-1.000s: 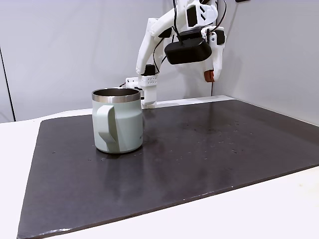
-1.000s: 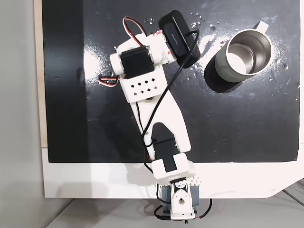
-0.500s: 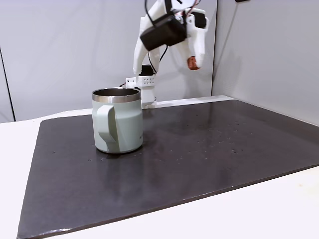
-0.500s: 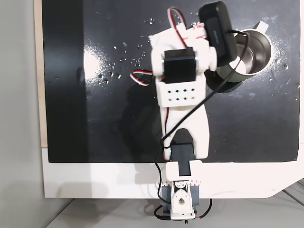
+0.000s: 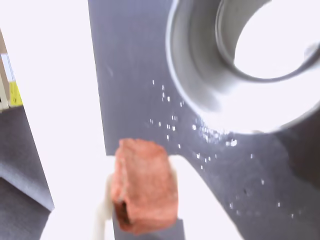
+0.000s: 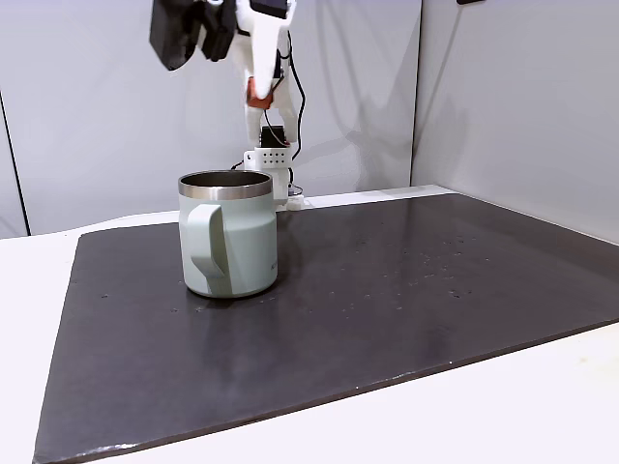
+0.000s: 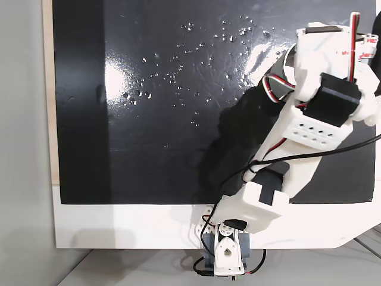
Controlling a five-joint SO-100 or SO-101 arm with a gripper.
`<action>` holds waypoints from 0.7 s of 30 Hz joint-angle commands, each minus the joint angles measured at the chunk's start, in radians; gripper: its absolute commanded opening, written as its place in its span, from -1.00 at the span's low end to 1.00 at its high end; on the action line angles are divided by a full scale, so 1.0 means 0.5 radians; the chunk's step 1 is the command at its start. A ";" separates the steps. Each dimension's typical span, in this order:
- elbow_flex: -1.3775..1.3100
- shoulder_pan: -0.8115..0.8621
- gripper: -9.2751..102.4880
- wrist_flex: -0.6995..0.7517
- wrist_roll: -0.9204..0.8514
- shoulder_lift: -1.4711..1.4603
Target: Grasp a cube and put it in the cup.
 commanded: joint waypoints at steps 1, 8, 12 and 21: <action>-0.215 0.110 -0.82 0.003 -0.080 -0.086; -0.319 0.160 -0.83 0.009 -0.261 -0.368; -0.270 0.178 -0.83 0.012 -0.411 -0.436; 0.077 0.255 -0.83 0.015 -0.709 -0.325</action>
